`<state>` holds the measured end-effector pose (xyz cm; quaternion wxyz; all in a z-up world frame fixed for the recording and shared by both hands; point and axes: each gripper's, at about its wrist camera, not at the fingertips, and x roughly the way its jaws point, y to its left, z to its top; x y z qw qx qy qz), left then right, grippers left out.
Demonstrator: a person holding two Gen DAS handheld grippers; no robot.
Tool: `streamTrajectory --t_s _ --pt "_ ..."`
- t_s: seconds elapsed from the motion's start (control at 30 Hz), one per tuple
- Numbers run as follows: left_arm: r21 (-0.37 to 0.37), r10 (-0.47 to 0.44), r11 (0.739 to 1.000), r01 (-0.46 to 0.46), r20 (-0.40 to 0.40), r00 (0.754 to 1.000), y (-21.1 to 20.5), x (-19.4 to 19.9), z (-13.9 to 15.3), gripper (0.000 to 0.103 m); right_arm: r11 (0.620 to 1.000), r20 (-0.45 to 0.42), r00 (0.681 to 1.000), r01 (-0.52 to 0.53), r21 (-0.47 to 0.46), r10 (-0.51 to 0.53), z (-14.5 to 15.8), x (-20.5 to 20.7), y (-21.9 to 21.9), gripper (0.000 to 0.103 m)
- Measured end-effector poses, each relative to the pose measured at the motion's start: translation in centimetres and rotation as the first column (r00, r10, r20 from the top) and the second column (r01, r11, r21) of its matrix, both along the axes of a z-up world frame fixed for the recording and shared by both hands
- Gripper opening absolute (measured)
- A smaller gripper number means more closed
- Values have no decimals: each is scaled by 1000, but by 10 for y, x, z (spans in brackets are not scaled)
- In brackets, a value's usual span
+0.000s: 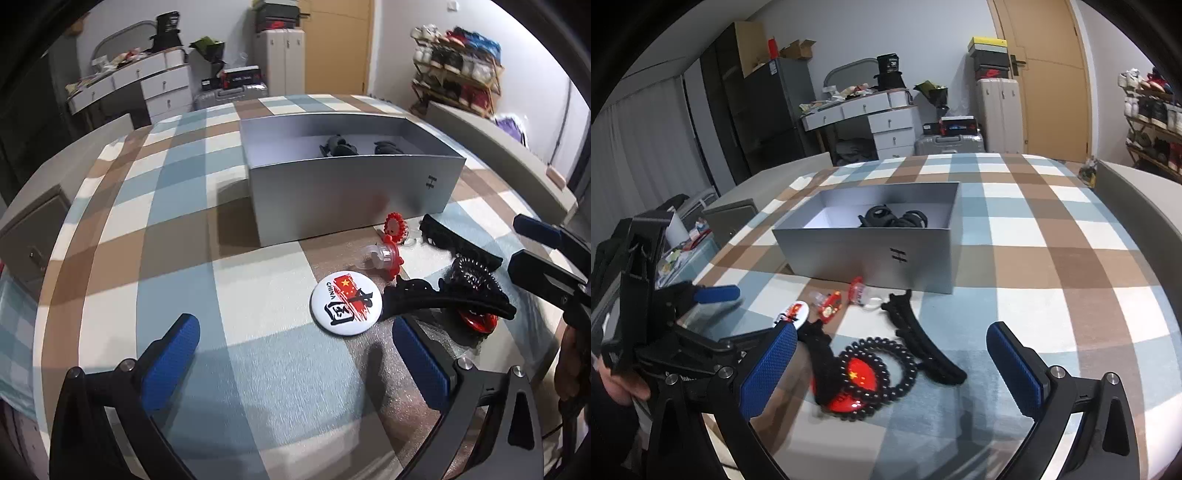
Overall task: Organize jewelry
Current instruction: 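Close the left tool on the round white badge with red flag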
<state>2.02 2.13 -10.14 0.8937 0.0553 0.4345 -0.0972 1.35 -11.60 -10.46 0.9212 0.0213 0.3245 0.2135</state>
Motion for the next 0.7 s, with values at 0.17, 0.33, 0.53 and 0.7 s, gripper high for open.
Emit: streamTrajectory --t_s 0.17,0.33,0.53,0.7 --pt "23 -45 999 47 -81 996 -3 13 -4 97 1000 2 1000 10 1 -10 0 -1 -2 103" --pt "18 -107 994 110 -125 986 -4 20 -4 86 1000 8 1000 11 3 -11 0 0 -4 103" --pt "18 -223 974 227 -138 965 -14 19 1 60 1000 3 1000 5 18 -5 -1 1 -9 103" --pt "16 -274 960 279 -139 952 -19 19 3 48 998 -16 1000 -7 58 8 -1 1 -14 103"
